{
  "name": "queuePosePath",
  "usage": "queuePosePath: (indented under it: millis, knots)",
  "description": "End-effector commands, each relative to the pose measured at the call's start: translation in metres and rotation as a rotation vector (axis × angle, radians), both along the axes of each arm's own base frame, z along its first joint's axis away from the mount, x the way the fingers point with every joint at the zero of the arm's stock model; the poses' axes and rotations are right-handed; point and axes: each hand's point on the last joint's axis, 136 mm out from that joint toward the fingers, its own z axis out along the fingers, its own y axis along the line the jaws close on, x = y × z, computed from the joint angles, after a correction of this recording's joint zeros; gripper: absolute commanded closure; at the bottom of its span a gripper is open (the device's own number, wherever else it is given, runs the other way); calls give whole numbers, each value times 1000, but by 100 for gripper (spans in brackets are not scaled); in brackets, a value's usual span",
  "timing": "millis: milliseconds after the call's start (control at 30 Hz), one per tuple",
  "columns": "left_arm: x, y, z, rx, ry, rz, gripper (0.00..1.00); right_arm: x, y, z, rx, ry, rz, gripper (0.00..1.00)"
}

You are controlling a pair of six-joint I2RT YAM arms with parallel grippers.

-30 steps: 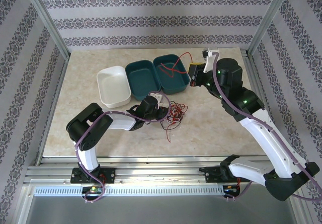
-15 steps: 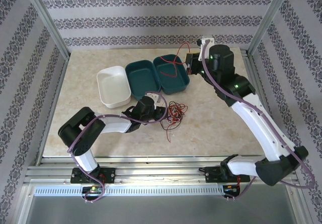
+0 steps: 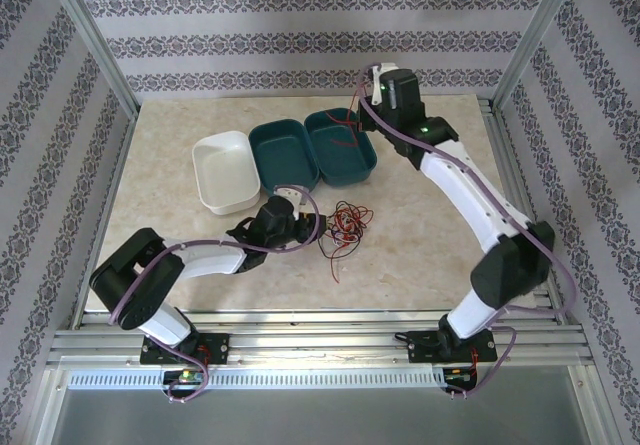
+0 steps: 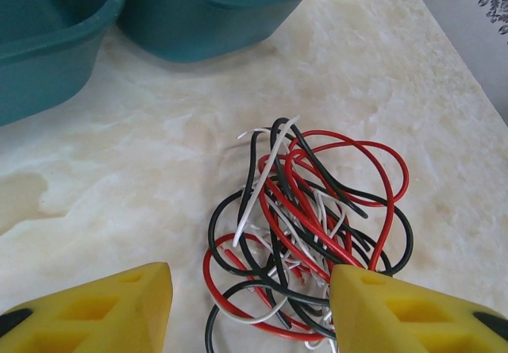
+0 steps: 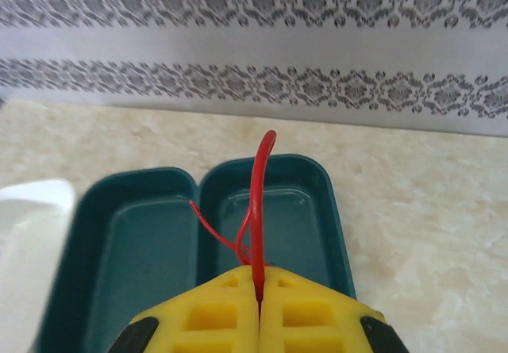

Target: Untangle the cables

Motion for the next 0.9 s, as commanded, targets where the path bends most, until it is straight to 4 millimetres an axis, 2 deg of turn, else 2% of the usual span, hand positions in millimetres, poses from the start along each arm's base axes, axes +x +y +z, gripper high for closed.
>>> queuePosePath:
  millis: [0, 200, 367, 667, 867]
  knots:
    - [3, 11, 13, -24, -22, 53, 44, 21, -10, -24, -84, 37, -45, 100]
    - [-1, 26, 19, 2, -38, 94, 42, 42, 0, -88, -119, 194, -18, 100]
    - [-3, 39, 23, 24, -54, 137, 40, 50, 7, -131, -113, 320, 9, 100]
    - [-4, 50, 25, 47, -63, 175, 39, 51, 13, -187, -124, 502, 27, 100]
    - [-3, 47, 25, 45, -58, 169, 38, 51, 0, -214, -197, 588, -35, 100]
